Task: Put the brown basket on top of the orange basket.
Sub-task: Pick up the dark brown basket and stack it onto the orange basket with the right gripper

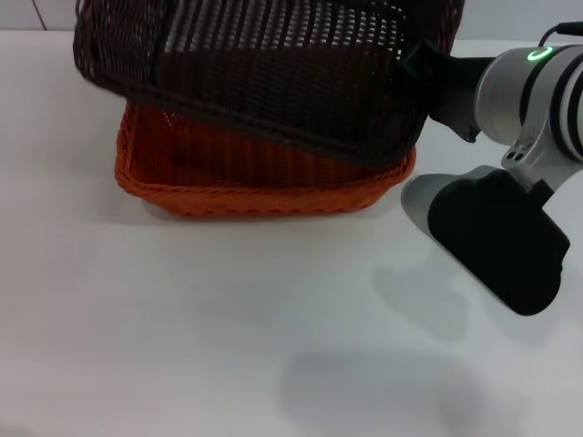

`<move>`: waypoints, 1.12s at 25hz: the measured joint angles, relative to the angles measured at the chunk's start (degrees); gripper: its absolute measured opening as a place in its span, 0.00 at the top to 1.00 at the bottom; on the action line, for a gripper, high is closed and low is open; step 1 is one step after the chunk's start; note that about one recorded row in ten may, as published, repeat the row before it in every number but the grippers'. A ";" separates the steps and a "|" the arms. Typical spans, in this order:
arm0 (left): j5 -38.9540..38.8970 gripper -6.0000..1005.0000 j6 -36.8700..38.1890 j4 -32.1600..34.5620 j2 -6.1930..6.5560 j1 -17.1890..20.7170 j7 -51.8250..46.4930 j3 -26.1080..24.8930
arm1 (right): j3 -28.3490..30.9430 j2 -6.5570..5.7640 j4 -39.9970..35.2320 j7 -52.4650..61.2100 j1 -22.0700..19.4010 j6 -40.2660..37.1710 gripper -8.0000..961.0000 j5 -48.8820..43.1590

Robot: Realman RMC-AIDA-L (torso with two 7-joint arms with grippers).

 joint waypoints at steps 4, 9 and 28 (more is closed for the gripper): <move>0.00 0.41 -0.28 -0.33 -0.04 0.01 -0.12 0.00 | -3.47 -1.59 -0.06 6.56 0.92 -0.07 0.77 -0.81; 0.00 0.41 -0.58 -0.34 -0.05 -0.17 -0.14 0.00 | -4.27 -1.99 -0.45 7.27 0.51 0.45 0.72 -1.17; 0.35 0.41 -2.02 -0.17 0.38 -0.50 0.30 0.05 | -10.46 -0.12 -8.39 7.91 -5.38 5.31 0.41 0.50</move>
